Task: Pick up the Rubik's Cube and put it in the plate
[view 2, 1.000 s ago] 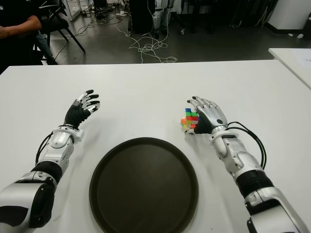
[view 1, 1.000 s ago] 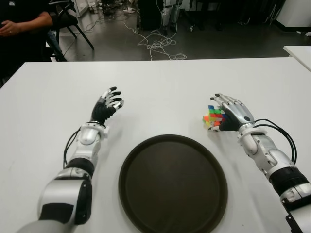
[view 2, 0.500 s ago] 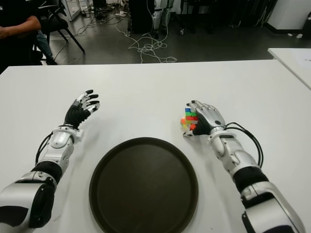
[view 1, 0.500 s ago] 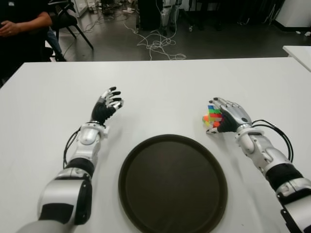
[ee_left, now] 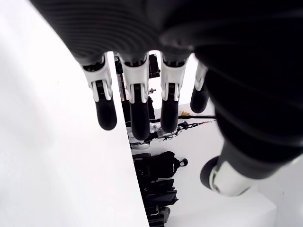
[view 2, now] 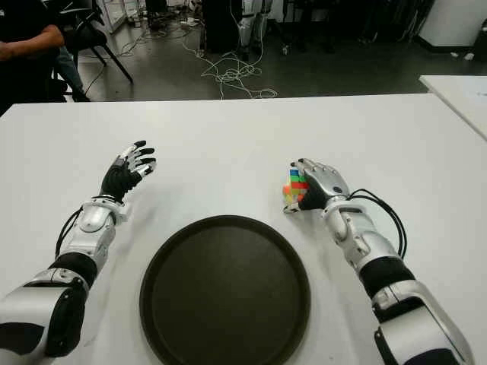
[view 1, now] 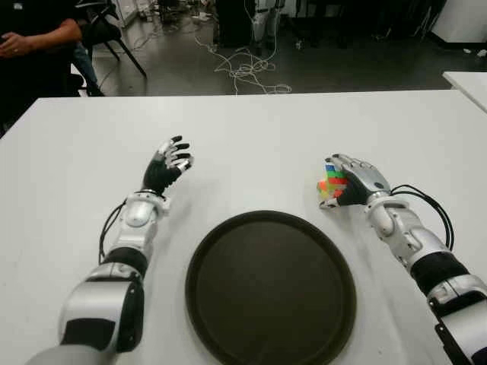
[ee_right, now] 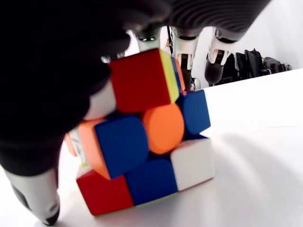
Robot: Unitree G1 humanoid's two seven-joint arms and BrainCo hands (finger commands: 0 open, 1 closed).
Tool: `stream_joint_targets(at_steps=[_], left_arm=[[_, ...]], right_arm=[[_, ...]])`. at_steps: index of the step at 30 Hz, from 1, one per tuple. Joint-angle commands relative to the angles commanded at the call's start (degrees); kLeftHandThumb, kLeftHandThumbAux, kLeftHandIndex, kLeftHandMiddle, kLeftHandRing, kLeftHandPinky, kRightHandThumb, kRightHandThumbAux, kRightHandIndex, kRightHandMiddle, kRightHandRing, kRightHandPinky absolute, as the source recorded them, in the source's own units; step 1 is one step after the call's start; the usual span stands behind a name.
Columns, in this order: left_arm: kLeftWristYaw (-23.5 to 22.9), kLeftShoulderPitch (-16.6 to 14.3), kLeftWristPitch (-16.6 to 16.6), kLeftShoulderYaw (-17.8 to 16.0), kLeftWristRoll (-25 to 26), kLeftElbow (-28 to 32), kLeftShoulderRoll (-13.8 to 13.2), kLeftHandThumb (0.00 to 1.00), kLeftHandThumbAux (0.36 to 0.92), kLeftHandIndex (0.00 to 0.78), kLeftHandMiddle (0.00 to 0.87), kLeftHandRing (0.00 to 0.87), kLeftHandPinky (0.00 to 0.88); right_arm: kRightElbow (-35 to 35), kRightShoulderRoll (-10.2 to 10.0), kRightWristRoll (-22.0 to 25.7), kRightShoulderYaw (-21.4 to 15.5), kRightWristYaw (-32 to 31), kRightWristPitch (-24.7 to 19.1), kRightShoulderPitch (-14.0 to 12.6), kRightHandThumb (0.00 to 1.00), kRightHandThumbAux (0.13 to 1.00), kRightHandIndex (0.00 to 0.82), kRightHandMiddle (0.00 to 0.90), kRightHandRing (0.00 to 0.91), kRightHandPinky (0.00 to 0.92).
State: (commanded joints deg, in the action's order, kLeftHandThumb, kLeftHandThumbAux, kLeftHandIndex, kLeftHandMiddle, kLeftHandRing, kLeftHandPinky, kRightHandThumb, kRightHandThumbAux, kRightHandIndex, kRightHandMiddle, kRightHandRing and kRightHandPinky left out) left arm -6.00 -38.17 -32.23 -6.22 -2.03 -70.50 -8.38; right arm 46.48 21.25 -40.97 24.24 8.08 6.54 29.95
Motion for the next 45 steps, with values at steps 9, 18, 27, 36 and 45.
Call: stream_joint_targets(at_steps=[9,18,27,36,45], left_arm=[[-0.18,-0.03,0.35,-0.15,0.23,-0.05,0.02,0.163,0.722,0.100,0.190,0.193,0.174],[-0.11,-0.07,0.52,-0.35,0.43,0.01,0.08,0.163,0.727,0.102,0.192,0.194,0.182],[-0.42,-0.06,0.77,-0.36,0.45,0.06,-0.07,0.166,0.701,0.103,0.196,0.193,0.173],[-0.16,0.03,0.90,-0.31,0.35,0.29,-0.04,0.160,0.710,0.103,0.197,0.194,0.168],[0.39,0.10,0.83,-0.16,0.06,0.33,-0.16,0.155,0.703,0.106,0.199,0.197,0.181]], right_arm=[[-0.12,-0.55,-0.35,0.49,0.68,-2.58,-0.12,0.000,0.715,0.118,0.157,0.157,0.145],[-1.76,0.17,-0.06,0.67,0.13,-2.63,-0.35,0.458,0.760,0.323,0.244,0.259,0.277],[-0.96,0.17,-0.20,1.04,2.62,-1.88,-0.24,0.682,0.741,0.405,0.353,0.390,0.415],[-0.22,-0.30,0.36,0.50,5.56,-1.18,-0.30,0.688,0.741,0.409,0.380,0.428,0.442],[0.89,-0.68,1.03,-0.34,8.71,0.63,-0.27,0.686,0.742,0.411,0.399,0.451,0.459]])
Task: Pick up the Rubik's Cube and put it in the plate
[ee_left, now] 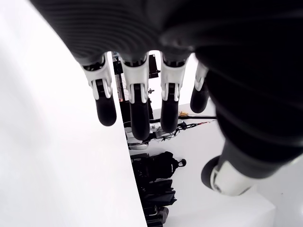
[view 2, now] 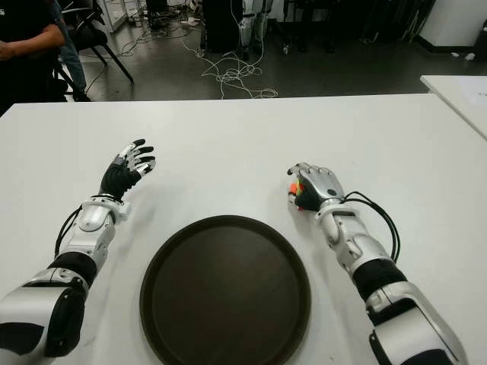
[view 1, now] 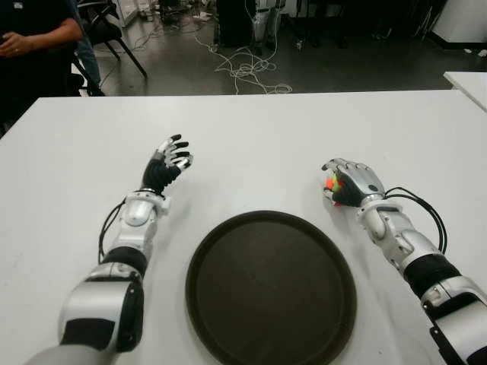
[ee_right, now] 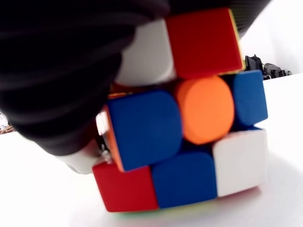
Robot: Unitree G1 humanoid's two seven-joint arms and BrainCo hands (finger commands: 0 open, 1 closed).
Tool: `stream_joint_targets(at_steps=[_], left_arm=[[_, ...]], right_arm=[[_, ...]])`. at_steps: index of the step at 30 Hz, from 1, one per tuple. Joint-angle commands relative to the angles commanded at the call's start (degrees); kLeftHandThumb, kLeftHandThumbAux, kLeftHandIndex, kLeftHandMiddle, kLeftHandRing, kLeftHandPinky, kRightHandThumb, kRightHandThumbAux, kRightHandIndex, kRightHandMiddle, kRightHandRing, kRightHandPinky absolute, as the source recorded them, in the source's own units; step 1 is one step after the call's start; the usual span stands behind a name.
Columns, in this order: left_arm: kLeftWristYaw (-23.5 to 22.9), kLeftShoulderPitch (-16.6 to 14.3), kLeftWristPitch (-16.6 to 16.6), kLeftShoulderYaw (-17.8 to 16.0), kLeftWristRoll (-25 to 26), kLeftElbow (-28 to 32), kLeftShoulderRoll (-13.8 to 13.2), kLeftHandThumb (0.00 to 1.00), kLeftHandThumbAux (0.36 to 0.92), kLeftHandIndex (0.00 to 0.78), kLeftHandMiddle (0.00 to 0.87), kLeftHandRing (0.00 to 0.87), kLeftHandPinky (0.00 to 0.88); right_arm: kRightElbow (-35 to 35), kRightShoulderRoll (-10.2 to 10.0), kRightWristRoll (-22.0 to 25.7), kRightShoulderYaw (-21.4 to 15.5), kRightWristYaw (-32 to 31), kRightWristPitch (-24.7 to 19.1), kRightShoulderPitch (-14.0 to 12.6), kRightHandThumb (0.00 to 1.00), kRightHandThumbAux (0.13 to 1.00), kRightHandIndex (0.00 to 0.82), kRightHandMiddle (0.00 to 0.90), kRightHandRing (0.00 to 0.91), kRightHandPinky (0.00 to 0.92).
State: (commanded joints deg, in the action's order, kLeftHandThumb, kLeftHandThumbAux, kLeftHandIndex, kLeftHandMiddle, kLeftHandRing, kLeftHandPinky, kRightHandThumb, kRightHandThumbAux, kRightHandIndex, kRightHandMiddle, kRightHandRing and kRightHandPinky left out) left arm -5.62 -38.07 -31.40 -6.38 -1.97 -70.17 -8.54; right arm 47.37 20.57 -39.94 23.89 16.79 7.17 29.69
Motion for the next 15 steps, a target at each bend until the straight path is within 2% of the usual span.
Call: stream_joint_targets(at_steps=[7,15], left_arm=[[-0.30,0.05,-0.15,-0.01,0.12,0.03,-0.04,0.174,0.696,0.108,0.195,0.198,0.192],[-0.62,0.04,-0.10,-0.17,0.38,0.05,0.00,0.178,0.708,0.106,0.197,0.200,0.192]], right_arm=[[1.75,-0.18,-0.21,-0.01,3.51,1.67,0.42,0.687,0.742,0.412,0.466,0.505,0.502],[3.92,-0.07,-0.30,0.18,6.63,4.48,1.05,0.688,0.741,0.412,0.491,0.524,0.525]])
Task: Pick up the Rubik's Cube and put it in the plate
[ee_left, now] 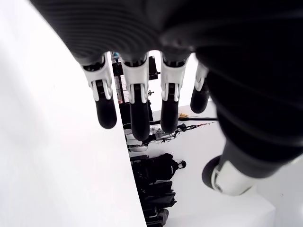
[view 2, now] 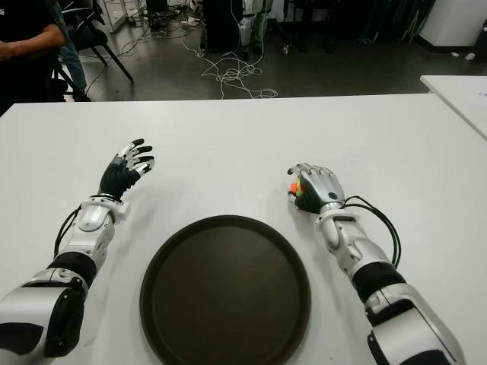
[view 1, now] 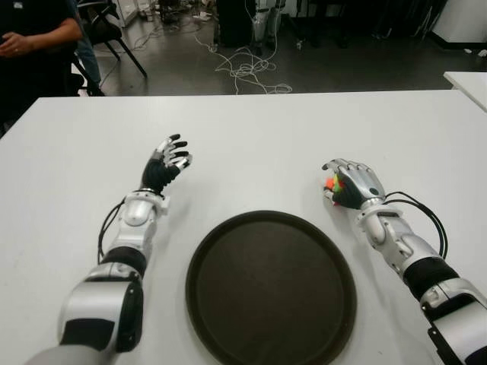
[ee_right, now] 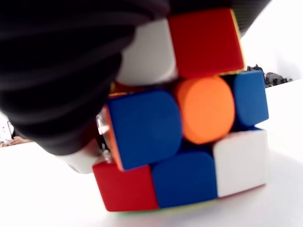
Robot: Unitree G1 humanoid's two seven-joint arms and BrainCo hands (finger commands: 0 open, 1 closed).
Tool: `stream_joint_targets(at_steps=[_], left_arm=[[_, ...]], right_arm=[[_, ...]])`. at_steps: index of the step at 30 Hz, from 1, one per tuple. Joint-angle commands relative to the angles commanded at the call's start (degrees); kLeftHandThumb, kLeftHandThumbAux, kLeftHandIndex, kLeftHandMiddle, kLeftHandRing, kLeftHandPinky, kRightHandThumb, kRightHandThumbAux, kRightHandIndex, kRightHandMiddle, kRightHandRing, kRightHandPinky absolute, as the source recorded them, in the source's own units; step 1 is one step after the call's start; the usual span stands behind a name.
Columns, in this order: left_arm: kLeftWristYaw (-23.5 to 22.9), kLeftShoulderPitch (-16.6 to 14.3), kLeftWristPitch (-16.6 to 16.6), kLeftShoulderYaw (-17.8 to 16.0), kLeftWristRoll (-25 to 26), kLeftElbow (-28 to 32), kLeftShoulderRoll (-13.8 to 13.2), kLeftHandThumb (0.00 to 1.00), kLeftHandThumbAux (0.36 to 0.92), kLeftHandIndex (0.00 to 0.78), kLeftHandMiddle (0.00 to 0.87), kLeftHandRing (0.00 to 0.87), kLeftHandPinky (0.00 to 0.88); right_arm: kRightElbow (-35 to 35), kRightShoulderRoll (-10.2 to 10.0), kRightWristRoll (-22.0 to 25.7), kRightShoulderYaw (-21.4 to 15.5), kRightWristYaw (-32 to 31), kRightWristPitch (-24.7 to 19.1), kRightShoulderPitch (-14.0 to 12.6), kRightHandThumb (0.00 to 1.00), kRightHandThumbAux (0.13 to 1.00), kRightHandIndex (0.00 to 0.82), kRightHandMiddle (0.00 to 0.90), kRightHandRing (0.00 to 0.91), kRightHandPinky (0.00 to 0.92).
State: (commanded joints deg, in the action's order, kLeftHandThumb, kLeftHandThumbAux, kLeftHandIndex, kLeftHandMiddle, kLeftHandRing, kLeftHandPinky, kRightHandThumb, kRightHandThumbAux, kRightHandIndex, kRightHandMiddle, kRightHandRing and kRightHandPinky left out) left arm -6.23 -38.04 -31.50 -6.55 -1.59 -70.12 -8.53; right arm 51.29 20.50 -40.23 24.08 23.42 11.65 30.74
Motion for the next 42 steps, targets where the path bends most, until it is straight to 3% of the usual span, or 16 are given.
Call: stream_joint_targets(at_steps=[11,23,31,42], left_arm=[[-0.01,-0.03,0.13,0.08,-0.11,-0.06,-0.03,0.177,0.688,0.105,0.194,0.196,0.182],[0.10,-0.12,-0.13,0.23,-0.25,-0.09,0.21,0.181,0.719,0.103,0.189,0.188,0.182],[0.84,-0.20,0.09,0.39,-0.52,-0.18,0.33,0.181,0.714,0.102,0.189,0.191,0.190],[1.46,-0.22,-0.18,0.53,-0.86,-0.37,0.27,0.176,0.706,0.106,0.193,0.196,0.177]], right_arm=[[2.89,-0.15,0.06,0.02,3.10,2.78,0.92,0.688,0.740,0.414,0.513,0.535,0.535],[2.08,0.15,-0.01,-0.29,4.75,3.14,0.90,0.689,0.738,0.414,0.512,0.535,0.528],[-16.84,2.09,-1.06,-2.11,0.01,-3.26,-1.62,0.688,0.739,0.413,0.504,0.529,0.515],[-26.20,1.27,-2.40,-3.40,0.52,-5.77,-1.97,0.690,0.739,0.413,0.496,0.526,0.518]])
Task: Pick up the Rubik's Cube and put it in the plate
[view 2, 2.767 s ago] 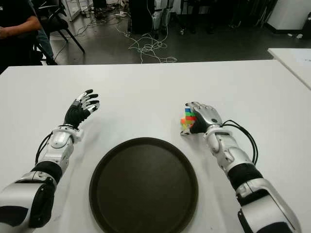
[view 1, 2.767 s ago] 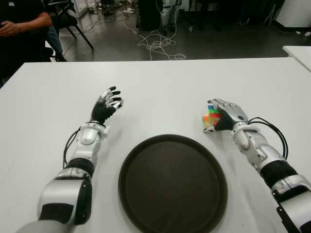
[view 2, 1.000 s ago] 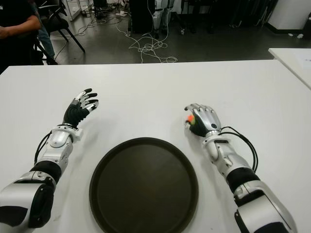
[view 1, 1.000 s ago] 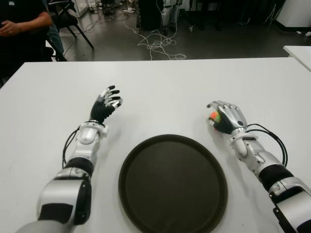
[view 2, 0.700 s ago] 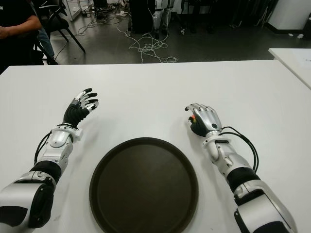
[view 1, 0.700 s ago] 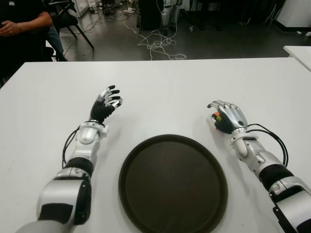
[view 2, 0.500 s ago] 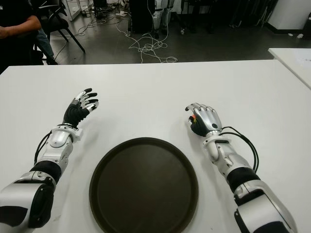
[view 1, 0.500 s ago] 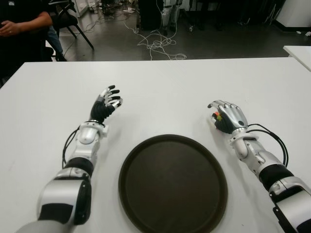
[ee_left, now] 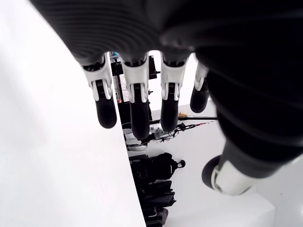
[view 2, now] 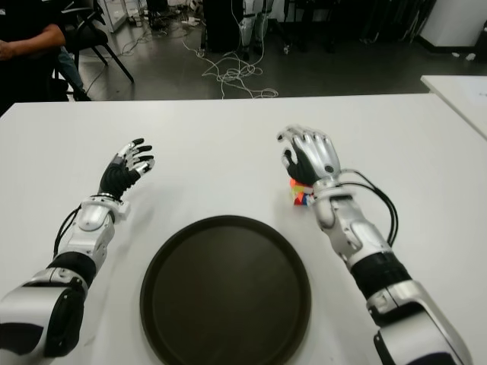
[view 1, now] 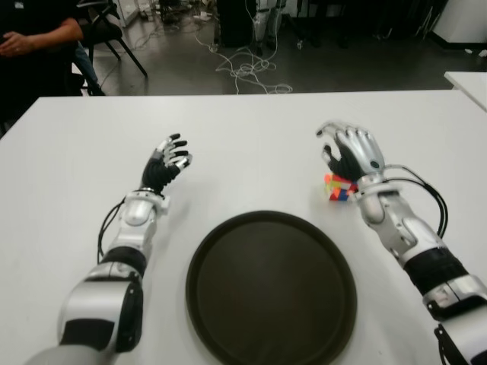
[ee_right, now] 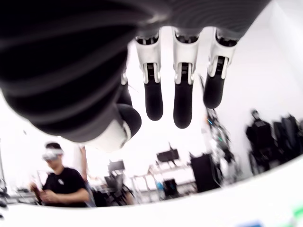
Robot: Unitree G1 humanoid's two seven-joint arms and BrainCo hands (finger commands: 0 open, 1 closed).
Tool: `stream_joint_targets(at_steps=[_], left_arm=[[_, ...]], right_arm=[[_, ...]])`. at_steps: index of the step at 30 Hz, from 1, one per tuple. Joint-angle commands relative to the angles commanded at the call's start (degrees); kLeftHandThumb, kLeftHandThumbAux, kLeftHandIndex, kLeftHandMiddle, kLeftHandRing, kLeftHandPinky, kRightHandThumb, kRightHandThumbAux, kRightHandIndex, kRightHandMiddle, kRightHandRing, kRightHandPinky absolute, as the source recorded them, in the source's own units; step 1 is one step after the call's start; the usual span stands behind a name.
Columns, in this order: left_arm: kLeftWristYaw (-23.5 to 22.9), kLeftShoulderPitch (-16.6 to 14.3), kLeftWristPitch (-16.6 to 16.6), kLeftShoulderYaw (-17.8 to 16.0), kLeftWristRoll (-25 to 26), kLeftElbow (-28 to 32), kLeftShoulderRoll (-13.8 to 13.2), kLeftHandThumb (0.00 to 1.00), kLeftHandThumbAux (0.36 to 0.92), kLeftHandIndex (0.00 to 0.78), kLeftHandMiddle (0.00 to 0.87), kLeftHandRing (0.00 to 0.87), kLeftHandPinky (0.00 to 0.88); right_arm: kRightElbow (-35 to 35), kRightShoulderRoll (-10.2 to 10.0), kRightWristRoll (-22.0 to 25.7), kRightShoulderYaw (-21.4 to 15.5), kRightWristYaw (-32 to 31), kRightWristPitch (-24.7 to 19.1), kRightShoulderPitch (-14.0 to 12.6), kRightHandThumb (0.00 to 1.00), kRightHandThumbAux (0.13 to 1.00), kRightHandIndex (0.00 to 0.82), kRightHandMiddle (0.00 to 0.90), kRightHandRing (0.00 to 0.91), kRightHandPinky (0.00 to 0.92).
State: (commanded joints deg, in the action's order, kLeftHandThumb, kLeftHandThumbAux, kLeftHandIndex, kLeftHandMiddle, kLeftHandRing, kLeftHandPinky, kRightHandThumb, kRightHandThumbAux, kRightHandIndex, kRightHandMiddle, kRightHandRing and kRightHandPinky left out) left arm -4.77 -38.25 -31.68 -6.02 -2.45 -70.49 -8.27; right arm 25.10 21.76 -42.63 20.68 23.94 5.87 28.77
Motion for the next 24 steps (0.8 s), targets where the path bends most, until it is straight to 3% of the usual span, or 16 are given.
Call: stream_joint_targets(at_steps=[7,24], left_arm=[[-0.20,-0.02,0.08,-0.19,0.17,0.09,0.09,0.174,0.689,0.110,0.201,0.201,0.179],[0.57,0.17,-0.24,0.08,-0.30,0.25,-0.15,0.169,0.707,0.111,0.201,0.200,0.187]], right_arm=[[0.28,-0.01,-0.41,-0.17,3.27,2.07,0.03,0.691,0.738,0.414,0.518,0.541,0.546],[1.21,-1.47,0.30,-1.04,4.63,2.88,0.31,0.691,0.738,0.415,0.527,0.554,0.572]])
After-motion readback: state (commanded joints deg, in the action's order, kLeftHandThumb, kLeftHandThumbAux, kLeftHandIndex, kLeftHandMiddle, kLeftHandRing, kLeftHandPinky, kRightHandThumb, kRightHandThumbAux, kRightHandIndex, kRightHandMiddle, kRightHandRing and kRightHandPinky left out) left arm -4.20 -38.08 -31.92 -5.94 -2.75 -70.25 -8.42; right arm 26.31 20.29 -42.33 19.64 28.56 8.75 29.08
